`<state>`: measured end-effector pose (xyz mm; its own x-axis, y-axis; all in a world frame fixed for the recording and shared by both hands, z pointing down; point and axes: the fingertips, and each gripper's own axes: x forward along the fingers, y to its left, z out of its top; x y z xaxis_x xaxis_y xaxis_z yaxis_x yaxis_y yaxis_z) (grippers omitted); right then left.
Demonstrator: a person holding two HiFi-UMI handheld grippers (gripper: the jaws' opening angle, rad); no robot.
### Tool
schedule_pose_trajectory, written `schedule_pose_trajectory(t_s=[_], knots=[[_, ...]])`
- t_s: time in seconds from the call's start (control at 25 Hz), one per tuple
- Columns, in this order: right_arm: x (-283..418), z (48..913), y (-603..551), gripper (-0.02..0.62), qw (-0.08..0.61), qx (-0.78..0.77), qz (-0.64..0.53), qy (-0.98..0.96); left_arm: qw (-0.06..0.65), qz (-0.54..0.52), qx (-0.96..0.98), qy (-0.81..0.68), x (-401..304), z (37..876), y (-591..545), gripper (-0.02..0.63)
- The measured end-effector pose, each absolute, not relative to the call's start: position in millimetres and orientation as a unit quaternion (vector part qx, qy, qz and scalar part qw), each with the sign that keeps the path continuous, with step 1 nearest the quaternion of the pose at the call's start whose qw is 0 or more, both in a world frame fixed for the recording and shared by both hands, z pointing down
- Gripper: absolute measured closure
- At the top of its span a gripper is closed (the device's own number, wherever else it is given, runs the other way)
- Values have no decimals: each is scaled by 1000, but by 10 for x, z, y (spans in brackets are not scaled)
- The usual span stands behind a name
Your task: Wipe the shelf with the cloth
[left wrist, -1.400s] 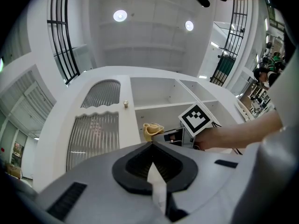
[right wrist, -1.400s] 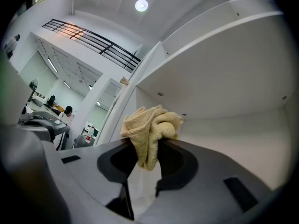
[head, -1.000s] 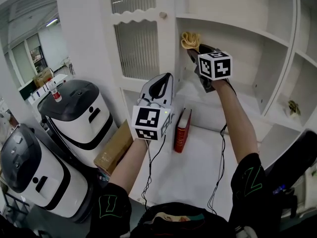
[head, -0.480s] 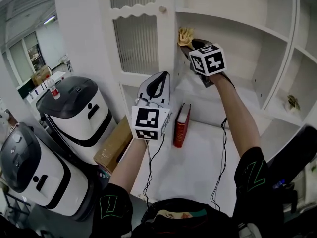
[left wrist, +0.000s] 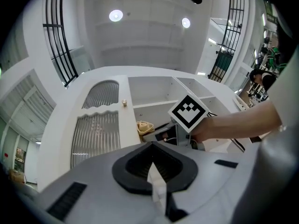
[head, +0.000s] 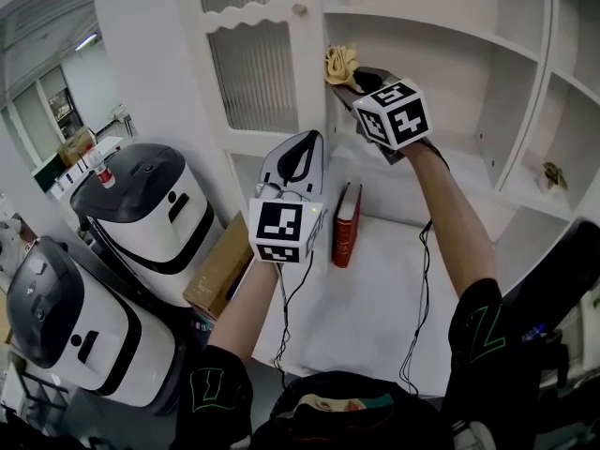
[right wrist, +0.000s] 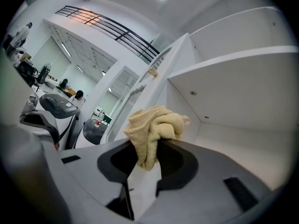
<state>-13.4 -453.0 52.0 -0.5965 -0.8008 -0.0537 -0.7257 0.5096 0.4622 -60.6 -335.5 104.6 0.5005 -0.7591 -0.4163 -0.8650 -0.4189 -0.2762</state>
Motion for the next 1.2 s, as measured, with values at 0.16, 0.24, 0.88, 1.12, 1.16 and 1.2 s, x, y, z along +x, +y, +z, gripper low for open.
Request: schedule_pose_trajectory(t_s=[0.16, 0.24, 0.88, 1.12, 1.16, 1.2], knots=[[-174, 551, -4405, 479, 77, 437, -227, -867, 225, 111, -841, 480, -592, 1093, -3343, 606], [-203, 574, -4356, 480, 76, 436, -228, -867, 222, 110, -843, 478, -596, 1112, -3335, 606], [-238, 695, -3742, 479, 50, 357, -221, -906, 204, 106, -854, 468, -533, 1246, -3286, 606], [-62, 804, -3866, 479, 64, 380, -204, -900, 202, 110, -855, 464, -495, 1256, -3275, 606], [-17, 825, -3918, 479, 67, 391, -198, -896, 201, 112, -856, 463, -491, 1260, -3272, 606], [33, 845, -3977, 479, 69, 403, -192, -892, 200, 113, -857, 461, -488, 1264, -3270, 606]])
